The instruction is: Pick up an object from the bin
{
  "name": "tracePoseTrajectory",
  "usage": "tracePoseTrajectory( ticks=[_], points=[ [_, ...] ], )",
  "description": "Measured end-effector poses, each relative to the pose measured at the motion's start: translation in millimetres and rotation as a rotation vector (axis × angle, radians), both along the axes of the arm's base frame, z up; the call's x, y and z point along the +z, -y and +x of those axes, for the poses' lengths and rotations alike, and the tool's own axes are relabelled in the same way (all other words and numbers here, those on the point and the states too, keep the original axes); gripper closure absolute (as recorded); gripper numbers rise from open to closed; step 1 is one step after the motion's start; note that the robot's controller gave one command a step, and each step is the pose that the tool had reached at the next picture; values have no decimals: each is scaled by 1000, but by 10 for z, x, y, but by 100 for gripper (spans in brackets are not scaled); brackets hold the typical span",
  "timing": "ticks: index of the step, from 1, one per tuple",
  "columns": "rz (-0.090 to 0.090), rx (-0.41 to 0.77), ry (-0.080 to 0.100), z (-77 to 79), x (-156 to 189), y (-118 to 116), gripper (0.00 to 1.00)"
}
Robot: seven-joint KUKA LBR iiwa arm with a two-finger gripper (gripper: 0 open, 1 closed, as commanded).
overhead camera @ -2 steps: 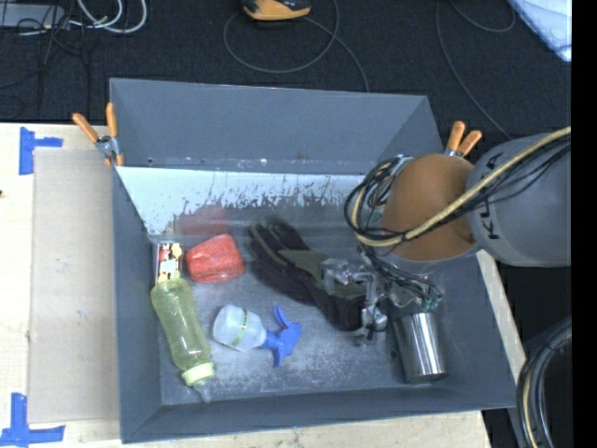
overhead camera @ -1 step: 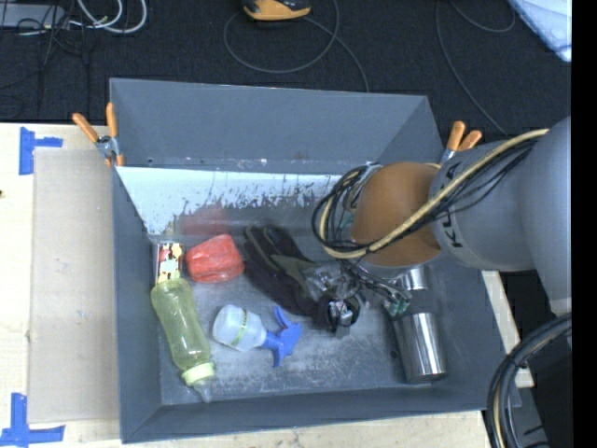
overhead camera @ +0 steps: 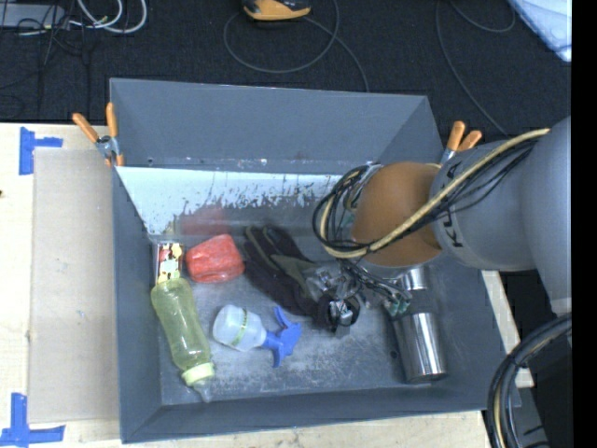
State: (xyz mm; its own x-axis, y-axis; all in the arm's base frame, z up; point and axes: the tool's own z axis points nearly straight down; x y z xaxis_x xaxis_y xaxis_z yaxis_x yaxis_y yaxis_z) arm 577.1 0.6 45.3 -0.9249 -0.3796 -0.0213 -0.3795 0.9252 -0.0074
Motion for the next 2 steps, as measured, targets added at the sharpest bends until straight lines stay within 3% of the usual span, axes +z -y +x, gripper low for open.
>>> tracePoseTrajectory(
  ticks=[1, 2],
  points=[
    [-3, 151, 3, 233, 251, 341, 100],
    [-3, 151, 3, 233, 251, 342, 100]
  ],
)
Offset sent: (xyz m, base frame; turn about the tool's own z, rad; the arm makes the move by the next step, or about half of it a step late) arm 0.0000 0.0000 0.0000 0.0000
